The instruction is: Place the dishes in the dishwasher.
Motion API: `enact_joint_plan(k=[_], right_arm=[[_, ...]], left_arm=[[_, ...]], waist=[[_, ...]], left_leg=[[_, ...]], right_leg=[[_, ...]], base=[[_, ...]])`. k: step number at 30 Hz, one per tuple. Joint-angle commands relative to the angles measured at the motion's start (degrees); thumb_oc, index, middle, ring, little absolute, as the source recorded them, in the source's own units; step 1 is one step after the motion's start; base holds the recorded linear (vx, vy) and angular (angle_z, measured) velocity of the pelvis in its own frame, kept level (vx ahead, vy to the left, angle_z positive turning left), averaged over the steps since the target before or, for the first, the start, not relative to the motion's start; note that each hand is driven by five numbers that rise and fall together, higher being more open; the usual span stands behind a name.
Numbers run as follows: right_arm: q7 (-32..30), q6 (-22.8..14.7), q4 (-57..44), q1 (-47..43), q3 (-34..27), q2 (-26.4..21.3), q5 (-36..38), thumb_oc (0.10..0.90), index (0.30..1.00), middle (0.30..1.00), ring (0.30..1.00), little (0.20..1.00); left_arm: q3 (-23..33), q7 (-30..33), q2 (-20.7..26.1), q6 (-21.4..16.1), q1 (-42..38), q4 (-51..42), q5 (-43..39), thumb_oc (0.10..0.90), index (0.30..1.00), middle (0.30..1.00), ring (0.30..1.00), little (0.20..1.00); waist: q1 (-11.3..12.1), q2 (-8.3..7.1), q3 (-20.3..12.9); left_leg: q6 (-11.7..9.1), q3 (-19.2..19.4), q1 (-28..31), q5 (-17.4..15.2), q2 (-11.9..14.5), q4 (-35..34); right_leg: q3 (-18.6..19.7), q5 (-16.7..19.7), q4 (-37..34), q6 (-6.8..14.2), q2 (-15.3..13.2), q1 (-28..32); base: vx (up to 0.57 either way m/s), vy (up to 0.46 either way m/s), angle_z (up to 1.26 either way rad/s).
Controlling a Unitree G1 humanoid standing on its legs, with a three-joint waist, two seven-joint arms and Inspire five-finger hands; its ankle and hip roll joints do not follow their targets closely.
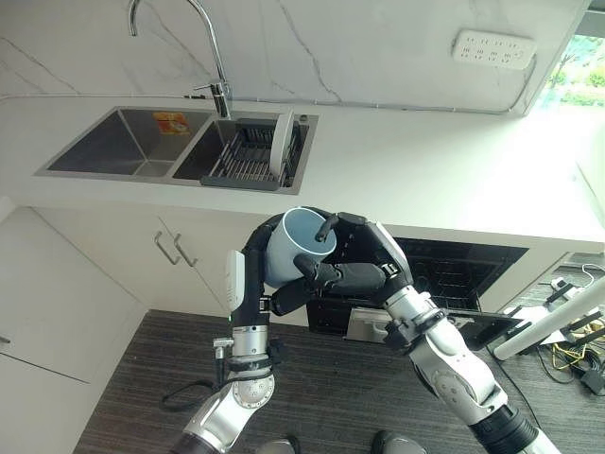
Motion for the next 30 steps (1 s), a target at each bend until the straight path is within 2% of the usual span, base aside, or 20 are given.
enact_joint_plan(k=[1, 3, 8, 12, 17, 20, 24, 30], right_arm=[[-0.68, -8.48, -2.83, -6.91, -0.73, 3.94, 0.91, 0.4, 0.3, 0.3, 0.3, 0.3], [-1.61, -9.32, -2.82, -6.63, -1.2, 4.04, 0.35, 0.4, 0.3, 0.3, 0.3, 0.3], [-7.1, -14.6, -3.23, -4.91, -5.14, 3.52, -2.85, 0.4, 0.3, 0.3, 0.3, 0.3], [-8.67, -17.69, -5.94, -1.45, -10.53, 1.85, -2.49, 0.4, 0.3, 0.3, 0.3, 0.3], [-9.62, -19.94, -6.52, 1.12, -14.08, 1.05, -2.63, 0.4, 0.3, 0.3, 0.3, 0.3], [-10.01, -20.51, -6.05, 1.51, -14.67, 1.02, -3.11, 0.4, 0.3, 0.3, 0.3, 0.3], [-11.78, -21.36, -5.74, 2.61, -17.07, 0.2, -7.97, 0.4, 0.3, 0.3, 0.3, 0.3], [-12.76, -20.38, -5.84, 3.29, -18.67, -1.18, -10.75, 0.4, 0.3, 0.3, 0.3, 0.3]], left_arm=[[-2.87, 0.06, 0.59, -5.09, -7.48, -5.18, 2.44, 0.8, 0.9, 0.9, 0.9, 0.9], [-2.96, 0.33, 0.5, -4.85, -7.53, -5.2, 2.66, 0.8, 0.9, 0.9, 0.9, 0.9], [-2.35, 1.39, 0.34, -3.08, -7.23, -5.14, 2.99, 0.8, 0.9, 0.9, 0.9, 0.9], [-0.79, 3.41, 0.72, -1.38, -6.34, -5.54, 3.27, 0.8, 0.9, 0.9, 0.9, 0.9], [1.02, 4.85, 0.93, -0.27, -5.55, -6.25, 3.57, 0.8, 0.9, 0.9, 0.9, 0.9], [1.41, 5.3, 0.9, 0.22, -5.4, -6.4, 3.72, 0.8, 0.9, 0.9, 0.9, 0.9], [3.34, 6.88, 1.02, 2.69, -4.45, -6.93, 3.97, 0.8, 0.9, 0.9, 0.9, 0.9], [5.21, 6.61, 1.65, 4.11, -3.81, -6.45, 3.54, 0.8, 0.9, 0.9, 0.9, 0.9]], waist=[[0.4, -1.37, -2.07], [0.25, -1.3, -2.0], [-0.49, -1.1, -1.91], [-1.58, -1.01, -1.6], [-2.26, -0.87, -1.53], [-2.41, -0.75, -1.55], [-2.88, -0.66, -1.76], [-3.19, -0.64, -1.99]], left_leg=[[-1.53, -2.78, 0.59, -3.46, 2.02, 1.27], [-1.58, -2.53, 0.6, -3.35, 2.27, 1.27], [-1.63, -1.98, 0.73, -3.24, 2.72, 1.27], [-1.6, -1.44, 0.86, -3.18, 3.0, 1.27], [-1.5, -1.33, 1.01, -3.36, 2.91, 1.27], [-1.51, -1.32, 1.1, -3.34, 2.95, 1.27], [-1.76, -1.2, 1.17, -3.21, 3.25, 1.27], [-1.98, -1.02, 1.05, -3.13, 3.51, 1.27]], right_leg=[[4.52, -0.98, -5.9, 5.93, -0.01, 6.05], [4.36, -0.99, -5.9, 5.9, -0.07, 6.09], [4.21, -1.01, -5.9, 5.88, -0.1, 6.19], [4.4, -0.95, -5.9, 5.9, 0.01, 6.14], [4.85, -1.17, -5.9, 5.79, 0.4, 6.15], [4.93, -1.25, -5.9, 5.73, 0.51, 6.23], [5.05, -1.43, -5.9, 5.55, 0.87, 6.33], [5.06, -1.61, -5.9, 5.43, 1.08, 6.28]], base=[[0.0, 0.0, 0.0], [0.0, 0.0, 0.0], [0.0, 0.0, 0.0], [0.0, 0.0, 0.0], [0.0, 0.0, 0.0], [0.0, 0.0, 0.0], [0.0, -0.002, -0.01], [0.0, 0.0, 0.0]])
